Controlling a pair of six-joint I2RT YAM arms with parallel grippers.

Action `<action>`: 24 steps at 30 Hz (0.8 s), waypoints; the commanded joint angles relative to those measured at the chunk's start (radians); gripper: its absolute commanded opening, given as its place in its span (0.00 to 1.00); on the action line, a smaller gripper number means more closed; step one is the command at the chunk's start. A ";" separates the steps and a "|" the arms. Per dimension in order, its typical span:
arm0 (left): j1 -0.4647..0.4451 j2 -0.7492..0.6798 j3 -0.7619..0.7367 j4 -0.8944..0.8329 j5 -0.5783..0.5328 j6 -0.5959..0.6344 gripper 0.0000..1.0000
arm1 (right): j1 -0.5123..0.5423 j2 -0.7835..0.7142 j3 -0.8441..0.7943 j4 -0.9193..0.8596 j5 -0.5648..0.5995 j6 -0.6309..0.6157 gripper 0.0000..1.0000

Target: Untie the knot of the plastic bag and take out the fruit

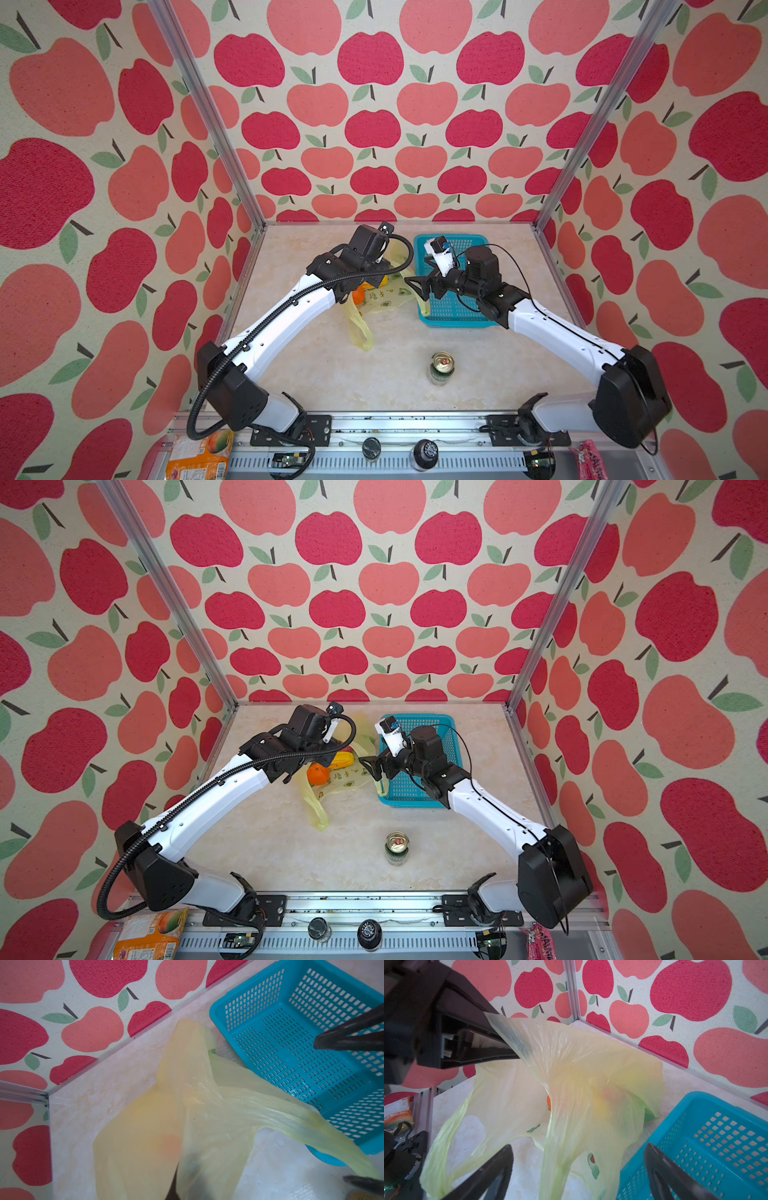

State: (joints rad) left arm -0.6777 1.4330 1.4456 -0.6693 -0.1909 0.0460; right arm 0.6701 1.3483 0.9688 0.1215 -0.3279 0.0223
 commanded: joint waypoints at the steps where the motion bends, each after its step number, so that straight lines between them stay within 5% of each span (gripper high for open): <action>1: -0.006 -0.097 -0.060 0.101 0.162 -0.069 0.00 | 0.058 -0.035 -0.009 -0.036 0.016 -0.105 0.99; 6: -0.103 -0.207 -0.136 0.126 0.108 -0.074 0.00 | 0.136 -0.025 0.019 -0.074 0.145 -0.165 0.99; 12: -0.142 -0.310 -0.273 0.179 0.089 -0.115 0.00 | 0.170 -0.013 0.033 -0.072 0.165 -0.181 0.99; 24: -0.141 -0.272 -0.229 0.168 0.066 -0.093 0.00 | 0.264 -0.046 0.030 -0.076 0.294 -0.209 0.99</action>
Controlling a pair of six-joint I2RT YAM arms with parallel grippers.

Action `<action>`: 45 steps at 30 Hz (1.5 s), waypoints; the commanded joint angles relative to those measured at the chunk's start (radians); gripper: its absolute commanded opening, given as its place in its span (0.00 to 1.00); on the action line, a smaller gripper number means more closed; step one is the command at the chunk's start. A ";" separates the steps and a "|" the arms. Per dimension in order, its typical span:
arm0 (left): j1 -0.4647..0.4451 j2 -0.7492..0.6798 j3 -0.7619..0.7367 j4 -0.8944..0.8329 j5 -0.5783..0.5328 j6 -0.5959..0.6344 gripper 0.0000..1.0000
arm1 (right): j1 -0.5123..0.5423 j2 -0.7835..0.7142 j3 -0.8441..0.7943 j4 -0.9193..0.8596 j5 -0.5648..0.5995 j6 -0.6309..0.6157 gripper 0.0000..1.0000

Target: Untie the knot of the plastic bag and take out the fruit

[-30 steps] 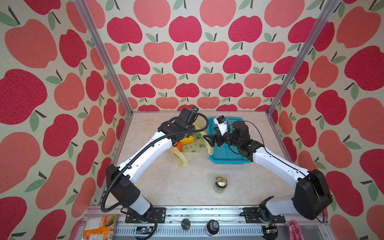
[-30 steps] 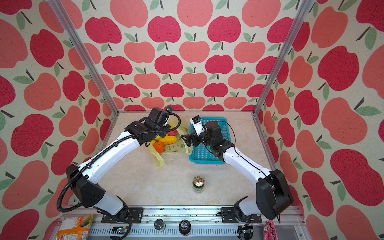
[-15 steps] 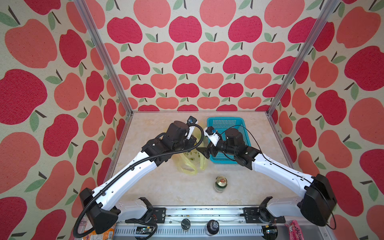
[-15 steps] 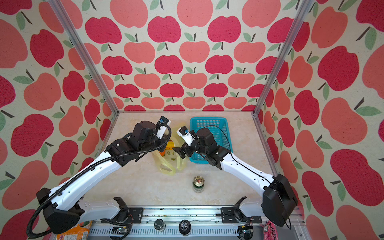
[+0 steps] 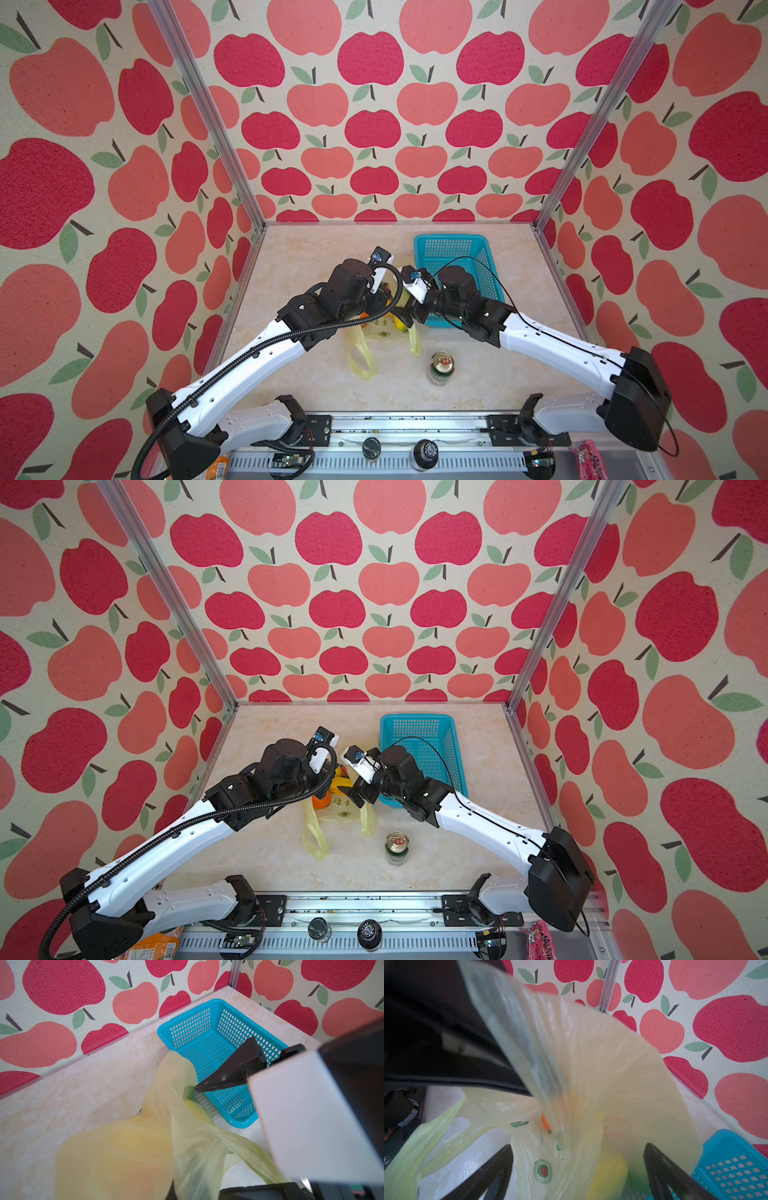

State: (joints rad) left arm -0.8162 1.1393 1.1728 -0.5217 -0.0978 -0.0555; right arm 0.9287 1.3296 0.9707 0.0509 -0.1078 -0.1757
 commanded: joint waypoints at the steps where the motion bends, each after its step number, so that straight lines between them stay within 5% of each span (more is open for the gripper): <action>1: -0.003 0.027 0.054 0.020 -0.032 0.018 0.00 | 0.005 -0.026 0.029 -0.001 0.095 -0.006 0.99; 13: 0.011 0.043 0.227 -0.050 -0.014 0.091 0.00 | 0.004 0.021 0.077 0.004 0.308 0.015 0.99; 16: 0.009 -0.009 0.197 -0.035 0.011 0.086 0.00 | 0.002 0.032 0.122 -0.041 0.390 0.009 0.86; 21: 0.009 0.014 0.201 -0.045 0.000 0.091 0.00 | -0.011 -0.016 0.150 -0.108 0.390 0.022 0.43; 25: 0.011 0.005 0.111 0.055 -0.015 0.107 0.00 | -0.024 -0.064 0.084 -0.118 0.399 0.066 0.30; 32: 0.026 0.065 0.089 0.146 -0.027 0.125 0.00 | -0.036 -0.099 0.055 -0.186 0.526 0.081 0.30; 45: 0.038 0.090 0.046 0.179 0.052 0.096 0.00 | -0.095 -0.141 0.121 -0.313 0.501 0.122 0.69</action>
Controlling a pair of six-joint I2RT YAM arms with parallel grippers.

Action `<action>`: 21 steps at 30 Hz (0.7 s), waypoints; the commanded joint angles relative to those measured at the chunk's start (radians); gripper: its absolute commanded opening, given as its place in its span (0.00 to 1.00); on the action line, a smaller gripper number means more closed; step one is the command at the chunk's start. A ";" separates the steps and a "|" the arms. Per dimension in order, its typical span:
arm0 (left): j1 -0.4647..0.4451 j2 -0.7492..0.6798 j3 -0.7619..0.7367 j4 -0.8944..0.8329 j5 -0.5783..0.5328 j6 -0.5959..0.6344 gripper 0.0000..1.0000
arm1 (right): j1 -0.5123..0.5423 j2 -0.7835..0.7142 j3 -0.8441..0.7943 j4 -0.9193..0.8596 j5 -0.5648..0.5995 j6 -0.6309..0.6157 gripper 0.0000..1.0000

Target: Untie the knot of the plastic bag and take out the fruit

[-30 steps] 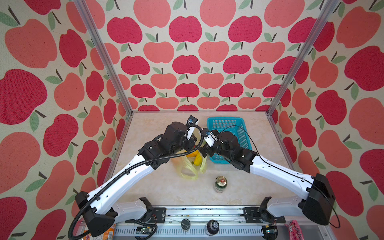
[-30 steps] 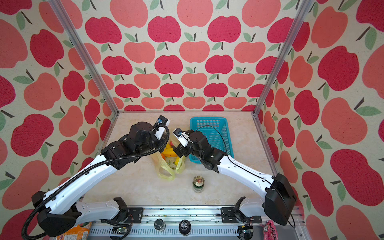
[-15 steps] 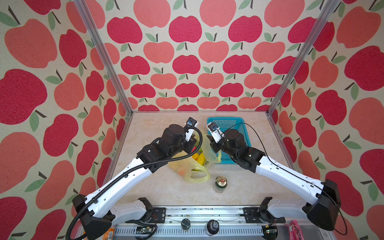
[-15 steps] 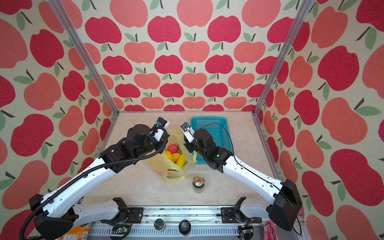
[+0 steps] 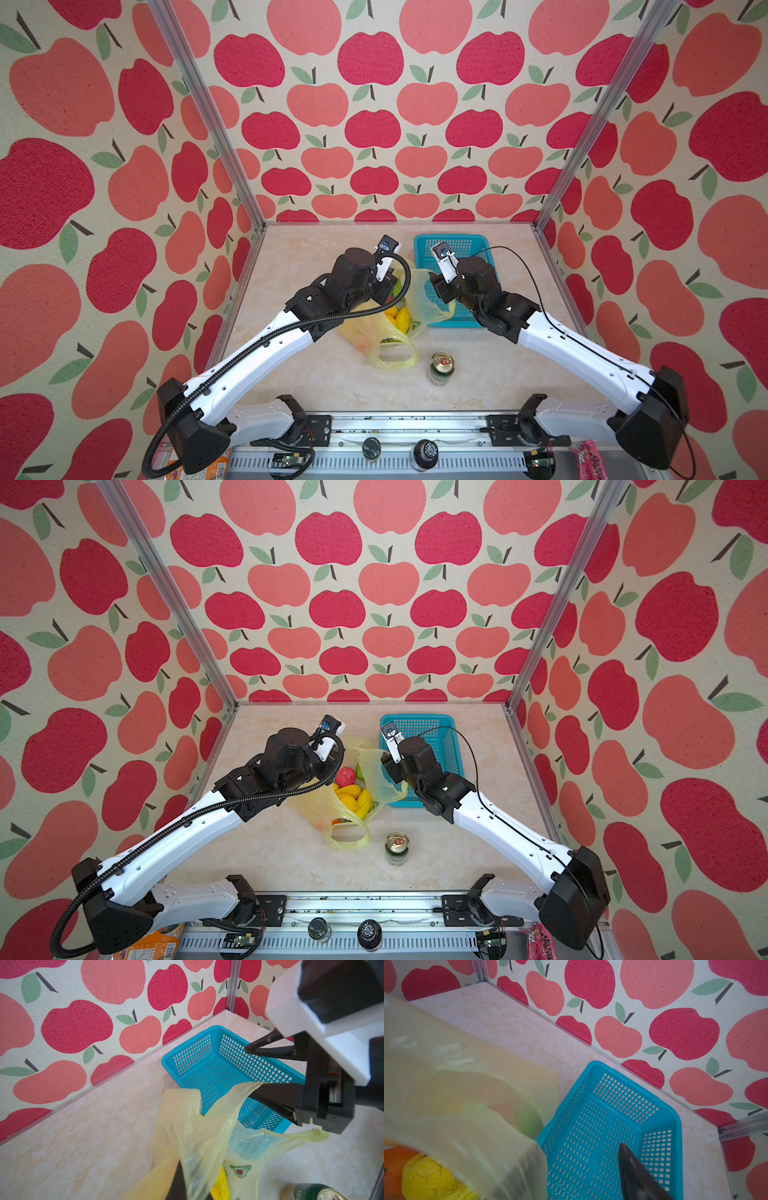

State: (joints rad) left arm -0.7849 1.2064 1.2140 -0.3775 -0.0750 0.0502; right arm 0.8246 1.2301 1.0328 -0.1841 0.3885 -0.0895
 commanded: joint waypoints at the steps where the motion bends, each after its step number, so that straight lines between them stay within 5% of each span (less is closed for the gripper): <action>1: 0.008 0.029 0.006 0.035 0.024 -0.011 0.00 | 0.023 -0.054 0.067 -0.092 -0.003 0.044 0.73; 12: 0.021 0.109 0.107 -0.062 -0.141 0.036 0.00 | 0.293 -0.246 0.032 -0.152 0.246 0.095 0.83; 16: 0.048 0.110 0.096 -0.043 0.011 0.030 0.00 | 0.356 -0.315 0.044 -0.193 0.250 0.119 0.72; 21: 0.070 0.120 0.108 -0.049 0.026 0.021 0.00 | 0.419 -0.339 0.004 -0.222 0.175 0.159 0.56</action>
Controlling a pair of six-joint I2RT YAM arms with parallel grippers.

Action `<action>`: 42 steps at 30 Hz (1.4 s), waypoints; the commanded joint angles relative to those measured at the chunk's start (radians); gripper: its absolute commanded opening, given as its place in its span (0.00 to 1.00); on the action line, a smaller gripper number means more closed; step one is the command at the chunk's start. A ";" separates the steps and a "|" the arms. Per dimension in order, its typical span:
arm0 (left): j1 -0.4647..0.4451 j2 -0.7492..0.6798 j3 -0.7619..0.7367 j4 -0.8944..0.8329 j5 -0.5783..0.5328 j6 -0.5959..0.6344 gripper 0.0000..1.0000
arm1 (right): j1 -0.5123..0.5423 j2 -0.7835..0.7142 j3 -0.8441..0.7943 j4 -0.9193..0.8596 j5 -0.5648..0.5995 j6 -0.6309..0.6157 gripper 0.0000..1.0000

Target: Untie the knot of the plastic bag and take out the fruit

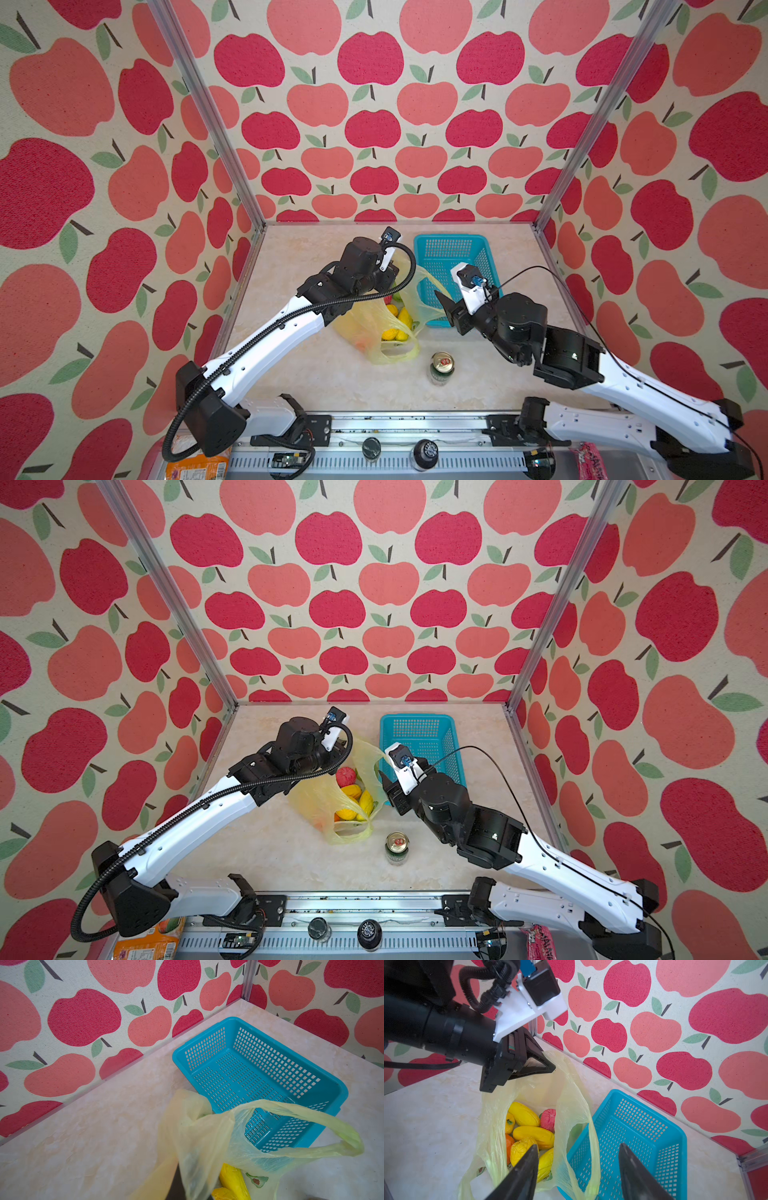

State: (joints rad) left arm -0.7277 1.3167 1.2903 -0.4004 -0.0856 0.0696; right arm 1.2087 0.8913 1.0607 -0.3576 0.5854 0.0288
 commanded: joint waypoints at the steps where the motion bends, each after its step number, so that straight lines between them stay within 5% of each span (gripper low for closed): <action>1: 0.019 0.010 0.033 -0.026 0.050 -0.002 0.00 | 0.049 0.003 -0.032 -0.046 -0.027 0.036 0.54; 7: 0.034 -0.008 0.014 -0.015 0.109 -0.013 0.00 | 0.069 0.114 -0.047 0.062 -0.062 -0.010 0.50; 12: 0.039 -0.021 0.007 -0.025 0.090 -0.017 0.00 | 0.068 0.284 -0.035 0.123 -0.004 0.003 0.34; 27: 0.039 -0.053 -0.011 -0.009 0.112 -0.025 0.00 | 0.020 0.532 -0.126 0.230 -0.210 0.195 0.36; 42: 0.039 -0.076 -0.027 0.003 0.104 -0.022 0.00 | -0.067 0.759 -0.061 0.309 -0.287 0.222 0.91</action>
State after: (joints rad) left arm -0.6941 1.2640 1.2743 -0.4141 0.0158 0.0582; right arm 1.1503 1.6032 0.9615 -0.0494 0.3187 0.2359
